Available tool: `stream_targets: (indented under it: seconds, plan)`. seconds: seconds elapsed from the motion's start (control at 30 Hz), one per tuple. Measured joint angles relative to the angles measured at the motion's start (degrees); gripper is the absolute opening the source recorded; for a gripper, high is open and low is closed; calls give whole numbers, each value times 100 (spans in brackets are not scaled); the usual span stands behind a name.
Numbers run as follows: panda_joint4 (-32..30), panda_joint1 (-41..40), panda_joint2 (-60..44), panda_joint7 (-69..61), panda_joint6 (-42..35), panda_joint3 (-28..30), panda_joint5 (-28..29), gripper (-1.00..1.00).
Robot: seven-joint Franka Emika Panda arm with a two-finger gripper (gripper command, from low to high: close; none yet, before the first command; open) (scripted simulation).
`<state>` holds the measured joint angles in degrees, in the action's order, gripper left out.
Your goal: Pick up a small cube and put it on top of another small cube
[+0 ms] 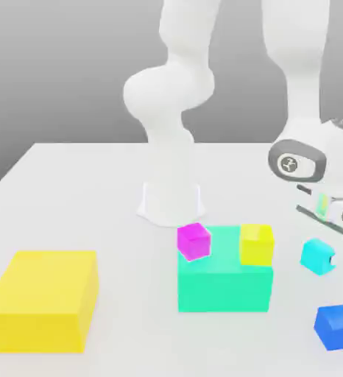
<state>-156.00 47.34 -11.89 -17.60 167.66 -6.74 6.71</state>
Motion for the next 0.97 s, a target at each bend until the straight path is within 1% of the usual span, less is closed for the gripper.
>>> stream_targets:
  seconds: [0.1, 0.17, 0.27, 0.43, 0.63, 0.7, 0.83, 0.87, 0.97]
  plan:
    - [-111, -52, 611, -276, -493, -138, -377, -100]
    - [-157, -207, 1028, -629, -857, -67, -557, -100]
    - [-209, -459, 1650, -1200, -1419, 145, -679, -100]
    - [-292, -788, 2668, -2021, -2351, 625, -610, -100]
    - [-394, -1301, 3869, -2867, -3454, 1233, -302, -100]
    - [-479, -1390, 3906, -3013, -3408, 1348, -242, -100]
    - [-742, -1394, 3324, -3071, -2564, 1441, -220, -100]
    - [-785, -1393, 3218, -3076, -2414, 1451, -219, 100]
    - [-785, -1393, 3218, -3076, -2414, 1451, -219, 100]
